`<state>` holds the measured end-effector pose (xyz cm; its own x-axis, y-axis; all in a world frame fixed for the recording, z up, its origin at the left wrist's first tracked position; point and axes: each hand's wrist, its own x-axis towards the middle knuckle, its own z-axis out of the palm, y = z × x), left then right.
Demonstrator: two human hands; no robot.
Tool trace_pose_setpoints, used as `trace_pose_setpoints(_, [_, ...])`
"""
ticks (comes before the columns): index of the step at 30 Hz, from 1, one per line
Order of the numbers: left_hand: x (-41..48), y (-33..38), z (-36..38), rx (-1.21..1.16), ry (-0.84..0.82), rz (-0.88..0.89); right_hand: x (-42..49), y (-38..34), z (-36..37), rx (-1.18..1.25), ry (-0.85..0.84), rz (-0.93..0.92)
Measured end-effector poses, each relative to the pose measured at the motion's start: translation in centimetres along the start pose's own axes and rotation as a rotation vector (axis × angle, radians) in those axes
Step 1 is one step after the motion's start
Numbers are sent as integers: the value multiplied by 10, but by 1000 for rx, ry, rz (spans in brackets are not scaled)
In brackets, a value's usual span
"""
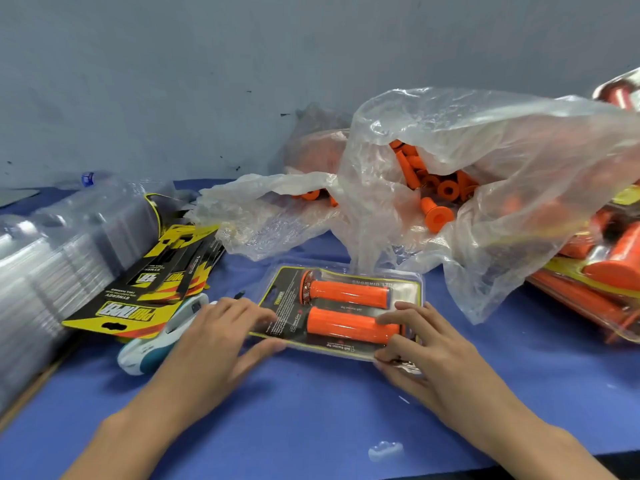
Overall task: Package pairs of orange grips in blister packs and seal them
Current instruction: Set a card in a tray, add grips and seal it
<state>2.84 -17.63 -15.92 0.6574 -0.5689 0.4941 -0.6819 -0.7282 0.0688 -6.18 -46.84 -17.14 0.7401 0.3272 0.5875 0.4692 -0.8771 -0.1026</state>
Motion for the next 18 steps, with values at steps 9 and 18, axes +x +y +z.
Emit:
trace_pose_setpoints(9, [-27, -44, -10, 298, -52, -579, -3, 5, -3, 97, -54, 70])
trace_pose_setpoints(18, [-20, -36, -15, 221, 34, -418, -3, 3, -2, 140, -40, 101])
